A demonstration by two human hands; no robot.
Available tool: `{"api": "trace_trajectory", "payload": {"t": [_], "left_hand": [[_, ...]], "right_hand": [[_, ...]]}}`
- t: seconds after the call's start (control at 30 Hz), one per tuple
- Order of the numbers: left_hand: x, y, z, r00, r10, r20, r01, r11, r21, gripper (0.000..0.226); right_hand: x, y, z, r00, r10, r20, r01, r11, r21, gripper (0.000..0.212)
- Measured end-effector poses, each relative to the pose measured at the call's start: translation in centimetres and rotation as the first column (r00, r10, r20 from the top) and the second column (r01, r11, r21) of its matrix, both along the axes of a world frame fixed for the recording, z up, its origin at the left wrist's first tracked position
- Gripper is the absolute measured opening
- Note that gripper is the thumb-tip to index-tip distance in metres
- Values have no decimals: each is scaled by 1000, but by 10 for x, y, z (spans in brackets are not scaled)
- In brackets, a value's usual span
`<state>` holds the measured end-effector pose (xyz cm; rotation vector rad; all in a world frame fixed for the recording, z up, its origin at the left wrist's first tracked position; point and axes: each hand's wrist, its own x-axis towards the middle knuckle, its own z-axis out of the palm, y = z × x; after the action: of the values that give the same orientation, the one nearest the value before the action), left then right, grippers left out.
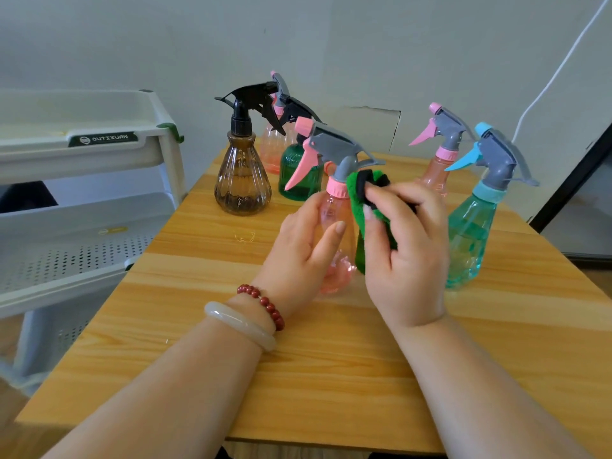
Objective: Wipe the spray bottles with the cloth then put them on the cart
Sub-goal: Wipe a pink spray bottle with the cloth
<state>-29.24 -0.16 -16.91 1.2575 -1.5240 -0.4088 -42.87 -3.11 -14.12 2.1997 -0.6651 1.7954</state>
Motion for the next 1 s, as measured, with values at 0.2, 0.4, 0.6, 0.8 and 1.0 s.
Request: {"api": "trace_trajectory", "payload": {"t": [0.2, 0.4, 0.6, 0.8, 1.0], "left_hand": [[-1, -1, 1, 999, -7, -54, 7, 1000, -14, 37], [-3, 0, 2, 999, -10, -45, 8, 999, -32, 34], [-3, 1, 1, 999, 20, -35, -19, 1000, 8, 56], [-3, 2, 1, 999, 3, -49, -2, 1000, 10, 54], [-3, 4, 4, 1000, 3, -24, -3, 1000, 11, 33]], "right_hand": [[7, -12, -7, 995, 21, -96, -21, 1000, -5, 23], [0, -10, -13, 992, 19, -125, -17, 1000, 14, 28], [8, -12, -8, 995, -21, -98, 20, 1000, -14, 34], [4, -9, -17, 999, 29, -36, -25, 995, 95, 29], [13, 3, -7, 929, 298, 219, -370, 778, 508, 39]]}}
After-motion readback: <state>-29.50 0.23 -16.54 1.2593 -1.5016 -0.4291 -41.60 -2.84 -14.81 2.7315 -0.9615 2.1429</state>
